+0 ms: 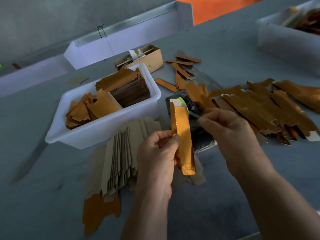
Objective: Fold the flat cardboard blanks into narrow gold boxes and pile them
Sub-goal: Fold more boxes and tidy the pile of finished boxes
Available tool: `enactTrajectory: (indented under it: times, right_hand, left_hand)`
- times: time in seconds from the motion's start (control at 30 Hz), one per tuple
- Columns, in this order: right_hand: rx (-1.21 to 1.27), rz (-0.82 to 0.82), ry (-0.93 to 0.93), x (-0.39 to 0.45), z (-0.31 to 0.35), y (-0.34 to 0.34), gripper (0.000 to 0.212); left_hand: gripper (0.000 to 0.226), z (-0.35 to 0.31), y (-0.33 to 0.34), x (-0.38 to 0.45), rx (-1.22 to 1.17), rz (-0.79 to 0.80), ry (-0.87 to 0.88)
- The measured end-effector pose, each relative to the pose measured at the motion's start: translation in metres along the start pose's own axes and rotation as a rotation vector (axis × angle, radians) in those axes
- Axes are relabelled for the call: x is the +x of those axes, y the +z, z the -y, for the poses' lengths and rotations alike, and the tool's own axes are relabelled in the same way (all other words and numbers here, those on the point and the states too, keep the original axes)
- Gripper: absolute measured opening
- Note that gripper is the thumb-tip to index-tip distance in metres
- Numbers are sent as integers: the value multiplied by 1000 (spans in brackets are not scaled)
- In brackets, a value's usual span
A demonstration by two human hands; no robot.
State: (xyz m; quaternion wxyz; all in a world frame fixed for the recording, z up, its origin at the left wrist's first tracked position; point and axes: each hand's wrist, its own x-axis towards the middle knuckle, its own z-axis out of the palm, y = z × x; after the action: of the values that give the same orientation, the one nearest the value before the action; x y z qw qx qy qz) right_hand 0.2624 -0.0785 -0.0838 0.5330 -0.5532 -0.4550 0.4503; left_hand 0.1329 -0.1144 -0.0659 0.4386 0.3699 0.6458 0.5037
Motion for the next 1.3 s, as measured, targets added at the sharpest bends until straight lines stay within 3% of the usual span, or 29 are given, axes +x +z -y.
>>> enactTrajectory:
  times: [0.1, 0.17, 0.33, 0.47, 0.63, 0.83, 1.3]
  right_hand:
    - [-375, -51, -98, -9, -3, -3, 18]
    - [-443, -69, -129, -15, -6, -1, 21]
    - [-449, -89, -144, -18, -12, 1, 24]
    - [-394, -84, -167, -21, -15, 1, 22]
    - [-383, -85, -202, -21, -18, 0, 12]
    - [-589, -118, -326, -15, -12, 1, 11]
    - [-628, -125, -346, -20, -6, -14, 6]
  left_hand:
    - [4, 0, 0, 0, -9, 1, 2]
    - [6, -1, 0, 1, -28, 3, 8]
    - [7, -6, 2, -2, -95, 71, 25]
    - [5, -7, 11, -2, -22, 118, 79]
    - [9, -7, 16, 4, 28, 172, 22]
    - [6, -7, 15, 8, 39, 168, 17]
    - [3, -9, 15, 5, 12, 180, 27]
